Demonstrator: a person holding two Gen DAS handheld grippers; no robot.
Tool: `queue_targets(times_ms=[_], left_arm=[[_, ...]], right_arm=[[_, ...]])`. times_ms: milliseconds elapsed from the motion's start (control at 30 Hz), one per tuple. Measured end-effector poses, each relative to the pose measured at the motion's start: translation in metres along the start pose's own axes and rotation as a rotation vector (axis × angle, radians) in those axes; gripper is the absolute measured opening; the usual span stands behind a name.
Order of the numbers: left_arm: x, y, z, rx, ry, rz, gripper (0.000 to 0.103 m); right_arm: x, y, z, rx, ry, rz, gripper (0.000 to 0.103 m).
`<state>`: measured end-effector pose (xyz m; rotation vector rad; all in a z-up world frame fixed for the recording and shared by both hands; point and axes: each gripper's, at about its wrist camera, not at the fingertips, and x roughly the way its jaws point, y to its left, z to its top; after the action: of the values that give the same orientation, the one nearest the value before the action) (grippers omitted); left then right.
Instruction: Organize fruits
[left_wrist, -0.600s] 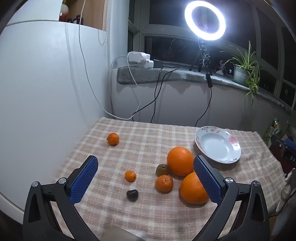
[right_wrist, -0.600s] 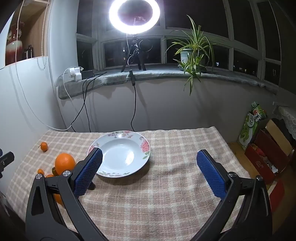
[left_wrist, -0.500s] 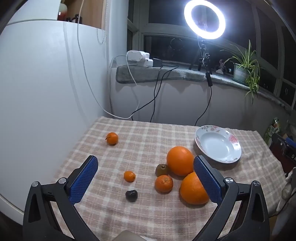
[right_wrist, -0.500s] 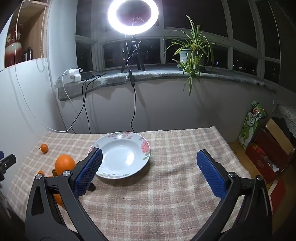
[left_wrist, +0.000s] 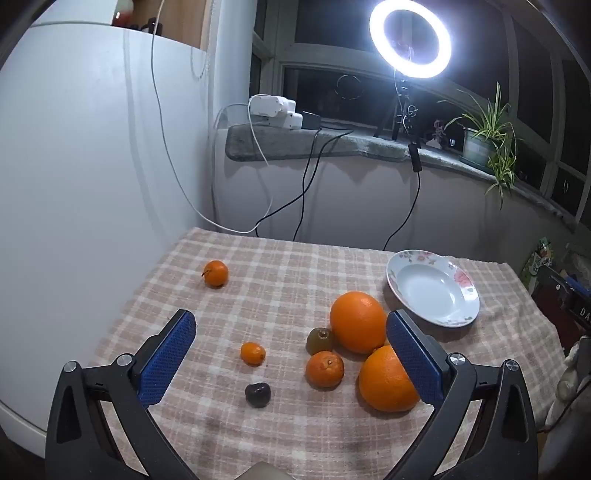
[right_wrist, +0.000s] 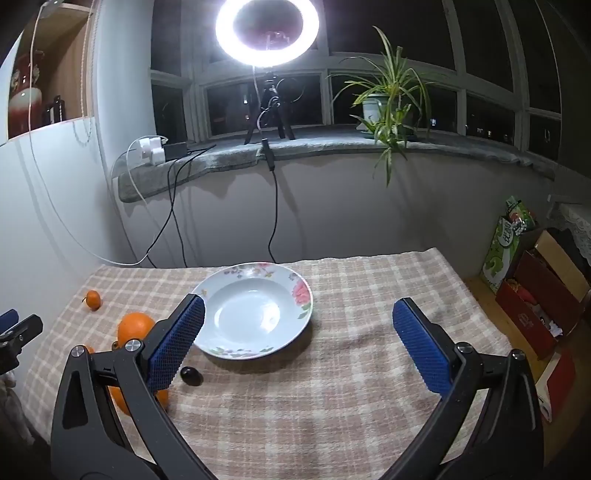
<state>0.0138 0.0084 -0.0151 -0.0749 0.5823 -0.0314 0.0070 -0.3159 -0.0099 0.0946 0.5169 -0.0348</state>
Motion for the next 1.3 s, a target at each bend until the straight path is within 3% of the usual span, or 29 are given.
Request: queue_targets(times_ms=[467,1300], left_arm=[[-0.005,0.004,0.003,-0.007,-0.011,0.012,0.103],[-0.008,-0.007,0.005,0.019,-0.021,0.005,0.102]], right_arm=[[-0.006,0.014,0.003,-0.019,-0.017,0.015,0.103],[-0.006,0.005,0.0,0.005,-0.004,0.035,0.103]])
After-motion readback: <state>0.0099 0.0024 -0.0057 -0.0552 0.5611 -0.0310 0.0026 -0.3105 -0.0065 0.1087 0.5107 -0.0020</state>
